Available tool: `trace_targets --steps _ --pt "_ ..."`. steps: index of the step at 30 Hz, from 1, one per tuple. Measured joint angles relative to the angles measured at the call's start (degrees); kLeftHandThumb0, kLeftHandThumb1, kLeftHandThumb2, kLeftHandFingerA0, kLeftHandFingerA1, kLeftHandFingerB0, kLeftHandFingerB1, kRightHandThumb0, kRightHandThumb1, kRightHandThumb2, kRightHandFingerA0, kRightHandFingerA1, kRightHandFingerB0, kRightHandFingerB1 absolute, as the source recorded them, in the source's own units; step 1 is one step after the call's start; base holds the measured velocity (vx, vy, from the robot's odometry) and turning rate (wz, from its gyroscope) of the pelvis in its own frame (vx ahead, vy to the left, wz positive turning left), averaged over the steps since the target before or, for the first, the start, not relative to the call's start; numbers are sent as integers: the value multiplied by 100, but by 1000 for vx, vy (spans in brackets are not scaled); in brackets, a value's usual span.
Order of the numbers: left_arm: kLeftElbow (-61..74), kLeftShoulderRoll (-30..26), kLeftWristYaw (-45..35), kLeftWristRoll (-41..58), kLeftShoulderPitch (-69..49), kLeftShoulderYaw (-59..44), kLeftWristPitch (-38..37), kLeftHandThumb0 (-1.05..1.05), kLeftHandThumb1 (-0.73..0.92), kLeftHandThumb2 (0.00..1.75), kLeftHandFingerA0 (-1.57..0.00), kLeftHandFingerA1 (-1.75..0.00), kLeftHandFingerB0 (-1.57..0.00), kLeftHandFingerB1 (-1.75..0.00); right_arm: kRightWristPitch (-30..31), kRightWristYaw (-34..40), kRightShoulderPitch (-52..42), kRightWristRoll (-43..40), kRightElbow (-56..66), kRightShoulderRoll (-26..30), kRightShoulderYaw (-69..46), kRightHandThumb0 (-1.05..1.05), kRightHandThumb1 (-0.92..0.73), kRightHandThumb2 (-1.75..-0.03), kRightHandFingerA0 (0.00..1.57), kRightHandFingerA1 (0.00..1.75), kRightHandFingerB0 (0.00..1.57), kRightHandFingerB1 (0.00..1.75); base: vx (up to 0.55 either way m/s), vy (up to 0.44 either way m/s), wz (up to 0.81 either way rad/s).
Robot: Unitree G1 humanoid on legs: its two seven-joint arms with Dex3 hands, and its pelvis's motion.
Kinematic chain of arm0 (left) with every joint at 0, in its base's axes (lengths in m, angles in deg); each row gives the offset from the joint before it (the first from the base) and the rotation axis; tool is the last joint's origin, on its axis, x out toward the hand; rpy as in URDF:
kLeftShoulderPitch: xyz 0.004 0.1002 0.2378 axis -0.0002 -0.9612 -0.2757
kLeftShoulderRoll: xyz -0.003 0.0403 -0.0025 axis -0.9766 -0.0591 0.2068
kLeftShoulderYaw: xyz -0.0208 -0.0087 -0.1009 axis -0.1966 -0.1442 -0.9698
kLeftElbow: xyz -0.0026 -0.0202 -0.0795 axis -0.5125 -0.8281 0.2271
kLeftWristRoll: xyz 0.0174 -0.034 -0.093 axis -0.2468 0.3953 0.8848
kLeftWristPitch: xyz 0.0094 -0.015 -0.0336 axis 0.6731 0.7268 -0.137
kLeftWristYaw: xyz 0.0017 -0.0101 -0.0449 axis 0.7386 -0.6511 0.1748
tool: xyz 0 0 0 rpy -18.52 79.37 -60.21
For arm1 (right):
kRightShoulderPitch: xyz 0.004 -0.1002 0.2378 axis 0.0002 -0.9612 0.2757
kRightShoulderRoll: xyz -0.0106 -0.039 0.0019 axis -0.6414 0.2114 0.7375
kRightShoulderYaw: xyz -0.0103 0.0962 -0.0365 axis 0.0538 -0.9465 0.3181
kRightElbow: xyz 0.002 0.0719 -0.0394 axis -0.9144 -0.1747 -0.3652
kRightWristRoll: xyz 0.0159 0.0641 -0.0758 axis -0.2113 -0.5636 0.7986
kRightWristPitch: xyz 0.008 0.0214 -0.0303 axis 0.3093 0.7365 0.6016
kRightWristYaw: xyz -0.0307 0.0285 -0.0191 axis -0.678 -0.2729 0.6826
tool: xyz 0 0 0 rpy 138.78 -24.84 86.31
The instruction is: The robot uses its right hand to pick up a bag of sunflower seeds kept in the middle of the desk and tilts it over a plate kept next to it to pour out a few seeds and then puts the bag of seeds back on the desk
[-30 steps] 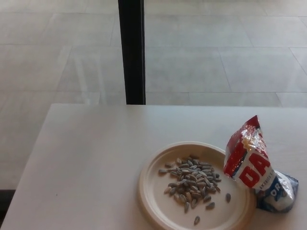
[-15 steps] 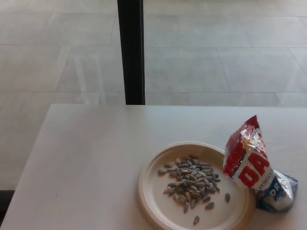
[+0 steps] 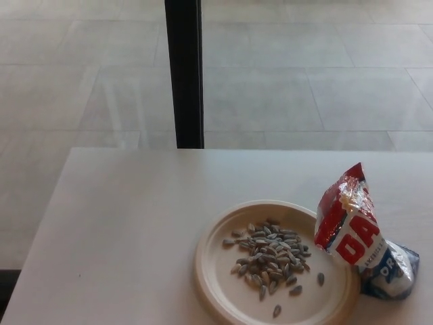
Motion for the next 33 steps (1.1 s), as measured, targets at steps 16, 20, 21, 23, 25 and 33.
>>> trace_targets --steps 16,20,21,23,25,33 --pt "-27 -1 -76 15 33 -45 366 -90 84 66 -40 -58 -33 -38 -362 23 137 -593 -1297 344 679 -56 -65 -60 0 42 17 31 0 0 0" --pt "-26 -1 -101 15 31 -45 387 -91 84 66 -40 -58 -33 -37 -427 21 130 -711 -1333 359 841 -58 -65 -60 1 42 16 30 0 0 0" --pt "-26 -1 -107 15 30 -44 387 -91 84 66 -40 -58 -33 -37 -441 19 125 -735 -1340 362 880 -58 -65 -60 1 42 16 30 0 0 0" --pt "-26 -1 -116 16 30 -46 388 -90 85 66 -38 -58 -32 -38 -466 8 112 -774 -1361 370 953 -59 -64 -60 0 40 17 31 0 0 0" --pt "-26 -2 -121 15 23 -43 389 -91 85 66 -39 -57 -32 -38 -482 -16 88 -807 -1366 376 1058 -59 -67 -61 0 40 15 29 0 0 0" --pt "-27 -2 -122 11 16 -21 391 -91 84 65 -39 -59 -33 -38 -562 -165 27 -908 -1481 432 1327 -60 -65 -60 12 50 18 29 0 0 0"
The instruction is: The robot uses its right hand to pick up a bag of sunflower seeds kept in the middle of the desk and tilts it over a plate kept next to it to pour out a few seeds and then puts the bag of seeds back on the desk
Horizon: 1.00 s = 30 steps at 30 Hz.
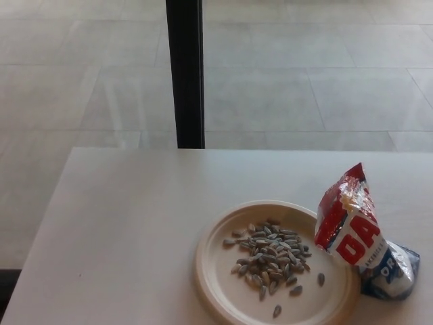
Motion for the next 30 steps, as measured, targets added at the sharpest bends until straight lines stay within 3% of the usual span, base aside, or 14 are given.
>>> trace_targets --steps 20,26,27,28,30 --pt "3 -14 -2 -4 63 14 81 -91 83 65 -41 -59 -32 -37 -48 -114 27 -180 -57 42 377 -60 -64 -60 20 46 20 28 0 0 0" --pt "2 -44 -2 -14 82 39 93 -92 82 65 -43 -60 -35 -39 -48 -115 23 -237 -65 42 406 -59 -66 -61 12 48 16 27 0 0 0" --pt "2 -56 3 -20 82 59 93 -93 83 64 -43 -60 -36 -39 -49 -114 12 -239 -65 42 421 -35 -47 -101 3 54 0 49 0 0 0" --pt "1 -62 6 -22 81 69 93 -94 82 65 -42 -59 -34 -38 -50 -114 3 -240 -65 42 425 -59 -66 -61 5 46 11 24 0 0 0" --pt "-1 -91 13 -27 81 107 93 -93 81 65 -43 -59 -36 -38 -50 -118 -28 -255 -59 41 430 -61 -66 -60 6 47 10 29 0 0 0"
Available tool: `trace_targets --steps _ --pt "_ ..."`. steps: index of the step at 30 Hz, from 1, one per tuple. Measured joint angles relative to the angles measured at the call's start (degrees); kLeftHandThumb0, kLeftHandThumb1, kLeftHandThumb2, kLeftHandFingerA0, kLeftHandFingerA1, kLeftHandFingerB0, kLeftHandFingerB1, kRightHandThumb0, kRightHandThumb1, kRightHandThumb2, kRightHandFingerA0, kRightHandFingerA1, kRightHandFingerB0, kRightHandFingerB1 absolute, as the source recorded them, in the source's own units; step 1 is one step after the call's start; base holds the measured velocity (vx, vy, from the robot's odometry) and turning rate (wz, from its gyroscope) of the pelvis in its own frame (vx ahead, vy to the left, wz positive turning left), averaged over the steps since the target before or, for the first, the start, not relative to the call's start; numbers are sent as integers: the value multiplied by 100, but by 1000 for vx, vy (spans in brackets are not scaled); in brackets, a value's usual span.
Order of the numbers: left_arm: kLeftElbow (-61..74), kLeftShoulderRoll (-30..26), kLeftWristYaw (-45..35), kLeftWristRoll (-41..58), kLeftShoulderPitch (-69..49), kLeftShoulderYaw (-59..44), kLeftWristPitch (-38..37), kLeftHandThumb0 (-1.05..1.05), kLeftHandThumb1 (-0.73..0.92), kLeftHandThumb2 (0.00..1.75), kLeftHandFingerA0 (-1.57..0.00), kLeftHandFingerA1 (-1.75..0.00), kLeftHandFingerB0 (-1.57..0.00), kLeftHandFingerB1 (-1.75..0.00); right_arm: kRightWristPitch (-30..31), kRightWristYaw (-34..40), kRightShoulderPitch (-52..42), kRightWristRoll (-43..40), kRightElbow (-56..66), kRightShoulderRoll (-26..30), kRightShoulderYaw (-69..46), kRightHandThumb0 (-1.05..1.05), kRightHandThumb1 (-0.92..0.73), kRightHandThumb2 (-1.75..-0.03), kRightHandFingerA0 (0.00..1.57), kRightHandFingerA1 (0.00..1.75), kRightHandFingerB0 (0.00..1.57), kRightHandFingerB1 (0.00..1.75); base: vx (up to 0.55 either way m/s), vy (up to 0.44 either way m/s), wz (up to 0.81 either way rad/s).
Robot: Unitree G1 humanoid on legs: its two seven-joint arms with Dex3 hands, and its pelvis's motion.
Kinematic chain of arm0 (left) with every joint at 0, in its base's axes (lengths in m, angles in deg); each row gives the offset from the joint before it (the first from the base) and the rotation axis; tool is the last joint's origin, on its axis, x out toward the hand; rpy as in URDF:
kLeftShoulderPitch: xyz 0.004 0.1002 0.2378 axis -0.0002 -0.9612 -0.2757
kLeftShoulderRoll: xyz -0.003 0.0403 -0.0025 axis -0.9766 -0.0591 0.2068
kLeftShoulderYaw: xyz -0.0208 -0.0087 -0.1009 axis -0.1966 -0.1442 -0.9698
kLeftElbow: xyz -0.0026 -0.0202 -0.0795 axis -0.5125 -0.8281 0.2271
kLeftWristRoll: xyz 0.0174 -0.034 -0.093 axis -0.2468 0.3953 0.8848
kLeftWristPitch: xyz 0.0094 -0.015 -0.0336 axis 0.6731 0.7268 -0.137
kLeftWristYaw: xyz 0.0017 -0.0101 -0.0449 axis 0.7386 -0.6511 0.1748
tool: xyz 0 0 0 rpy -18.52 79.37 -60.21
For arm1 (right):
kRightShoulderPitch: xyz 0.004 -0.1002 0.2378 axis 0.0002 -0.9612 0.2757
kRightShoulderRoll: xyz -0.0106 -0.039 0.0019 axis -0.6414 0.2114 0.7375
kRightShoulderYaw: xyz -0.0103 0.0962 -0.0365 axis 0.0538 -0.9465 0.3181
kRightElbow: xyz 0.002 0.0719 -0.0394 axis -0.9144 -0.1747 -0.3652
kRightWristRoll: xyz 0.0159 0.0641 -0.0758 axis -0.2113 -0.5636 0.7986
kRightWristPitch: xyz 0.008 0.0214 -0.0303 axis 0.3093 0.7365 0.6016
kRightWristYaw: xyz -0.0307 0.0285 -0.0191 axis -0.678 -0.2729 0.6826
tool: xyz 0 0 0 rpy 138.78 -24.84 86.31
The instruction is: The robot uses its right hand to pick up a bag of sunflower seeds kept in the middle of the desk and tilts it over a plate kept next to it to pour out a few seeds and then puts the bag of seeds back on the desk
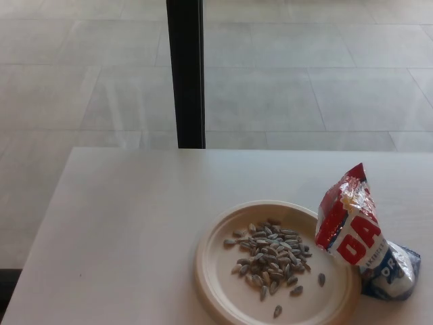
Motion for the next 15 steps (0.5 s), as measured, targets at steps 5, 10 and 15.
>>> trace_targets --steps 5,10,15 --pt "4 -31 5 28 70 -69 3 -90 83 65 -41 -62 -39 -42 -53 -1 6 -30 59 -2 38 -36 -44 -100 4 55 0 48 0 0 0" --pt "37 -61 -12 75 141 -197 4 -88 85 65 -37 -58 -34 -39 -228 -1 -5 -4 345 -33 286 -66 -51 -82 8 50 15 41 0 0 0" --pt "68 -61 5 175 153 -404 3 -88 83 65 -33 -61 -37 -42 -453 -10 -83 161 533 -71 743 -60 -66 -61 19 50 23 30 0 0 0"
